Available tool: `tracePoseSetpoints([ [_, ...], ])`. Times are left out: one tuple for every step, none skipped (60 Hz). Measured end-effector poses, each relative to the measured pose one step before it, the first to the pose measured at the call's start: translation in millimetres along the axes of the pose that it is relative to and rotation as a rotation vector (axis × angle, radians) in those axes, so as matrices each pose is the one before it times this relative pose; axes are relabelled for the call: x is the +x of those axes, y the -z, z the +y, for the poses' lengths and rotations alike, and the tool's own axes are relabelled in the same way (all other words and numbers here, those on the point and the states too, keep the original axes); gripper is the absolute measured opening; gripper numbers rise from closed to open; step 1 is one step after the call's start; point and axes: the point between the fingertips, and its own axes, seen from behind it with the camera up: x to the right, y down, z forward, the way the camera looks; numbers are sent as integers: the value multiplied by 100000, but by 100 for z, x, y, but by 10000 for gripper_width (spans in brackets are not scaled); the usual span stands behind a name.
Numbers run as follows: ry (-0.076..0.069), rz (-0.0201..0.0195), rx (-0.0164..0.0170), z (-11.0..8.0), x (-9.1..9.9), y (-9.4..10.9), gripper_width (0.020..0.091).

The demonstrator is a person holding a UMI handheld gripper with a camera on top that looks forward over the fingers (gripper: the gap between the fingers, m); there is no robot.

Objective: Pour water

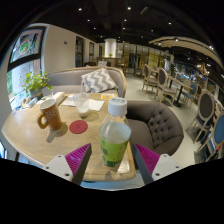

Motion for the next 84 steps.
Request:
tracePoseSetpoints([
  [-192,-269,575,-292,453,-520,852],
  [-160,183,294,-151,-268,-421,849],
  [-306,27,310,-106,37,-437,847],
  [-442,296,352,-127,108,-403,843],
  [-585,289,459,-91,73,-369,838],
  [-581,21,480,-103,-12,-360,831],
  [-596,-166,342,-34,-51,-336,818],
  [-496,-94,188,0,-17,-338,803],
  [-357,-208,124,25,-31,-314,778],
  [-199,-241,113,89,153,-320,740],
  [-136,107,23,-2,23,-278,695],
  [-153,418,107,22,78,-224,647],
  [-141,818,294,-2,35,-85,597],
  [44,288,328,-6,-1,-117,547],
  [-371,-241,785,-124,-93,-74,545],
  [-312,274,598,-93,40,-68,545],
  [-301,78,250,-46,-3,-48,539],
  [-211,-24,-2,-6,-9,-23,529],
  [-311,-79,136,-29,-3,-19,528],
  [-230,-77,153,-40,62,-132,514],
  [-275,27,5,-29,30,48,510],
  [-397,184,184,-50,53,17,503],
  [-391,355,196,-61,57,7,490],
  [-457,460,-15,-5,65,25,490],
  [-206,398,107,-26,60,-10,473],
  [-111,336,-78,-5,39,4,472],
  [2,139,-69,-11,-10,3,449],
  [41,261,-74,-17,-143,-279,449],
  [47,-96,-196,-20,-77,-2,439],
  [225,-67,-256,-15,-52,-9,423],
  [-65,112,-84,-96,-56,-10,423],
  [118,297,-238,-72,-46,-4,424],
  [309,281,-62,-128,-80,-27,414],
  [744,378,161,-125,-20,27,400],
  [680,592,226,-243,-74,-28,400],
  [883,777,168,-233,-45,-8,400],
  [926,743,252,-287,-74,-11,400],
  [912,674,244,-307,-19,209,400],
  [952,572,191,-320,-156,31,400],
  [866,581,174,-361,-155,24,400],
  [802,574,205,-387,-151,30,399],
  [723,654,312,-428,-157,25,399],
  [783,812,364,-462,-124,44,399],
  [1049,923,357,-496,-116,52,400],
  [1302,814,439,-388,79,24,401],
  [1741,1250,370,-543,-87,60,400],
  [1891,1395,434,-566,117,147,400],
  [2216,2035,449,-574,-559,-178,400],
  [2280,1615,420,-622,-65,53,400],
  [2364,1478,366,-619,-115,16,400],
  [2227,1165,222,-631,452,226,400],
  [2312,1681,146,-607,-85,16,399],
  [2350,1776,205,-664,-51,9,400],
  [2601,1529,238,-737,137,127,400],
  [2895,1742,339,-722,-327,-55,401],
  [3082,1481,490,-714,-125,14,401],
  [3296,1523,587,-782,-102,18,401],
  [3531,1616,654,-779,-79,-6,400],
  [3790,1752,598,-763,-79,-45,399],
  [3917,1651,543,-727,184,39,399],
  [4027,1765,359,-601,300,-11,398],
  [4148,2172,249,-720,-254,-44,401],
  [4170,1787,340,-704,19,-29,401],
  [4035,1609,365,-695,-65,-68,400],
  [4004,1255,457,-618,171,-43,401],
  [3946,1497,360,-663,-36,-40,401],
  [3886,1511,266,-599,-20,-31,400],
  [3964,1438,230,-594,-9,-2,400],
  [4098,1317,331,-519,-340,-265,399],
  [4385,1159,116,-568,-47,11,400],
  [4431,1230,27,-690,86,236,400],
  [4274,1197,313,-545,-17,9,399],
  [4299,1216,375,-536,-42,-42,399],
  [4452,1158,314,-469,-80,-30,400],
  [4605,990,355,-461,-107,-51,400],
  [4499,909,488,-403,-453,-293,400],
  [4675,851,192,-379,-158,-94,400],
  [4598,885,-23,-323,62,124,402],
  [4288,942,109,-341,-86,-55,401],
  [4023,964,258,-358,-64,-48,401],
  [3904,893,287,-340,-78,-49,401],
  [3895,750,210,-287,-111,-58,401],
  [3871,603,112,-262,-136,-45,401],
  [3602,492,167,-255,-145,-37,400],
])
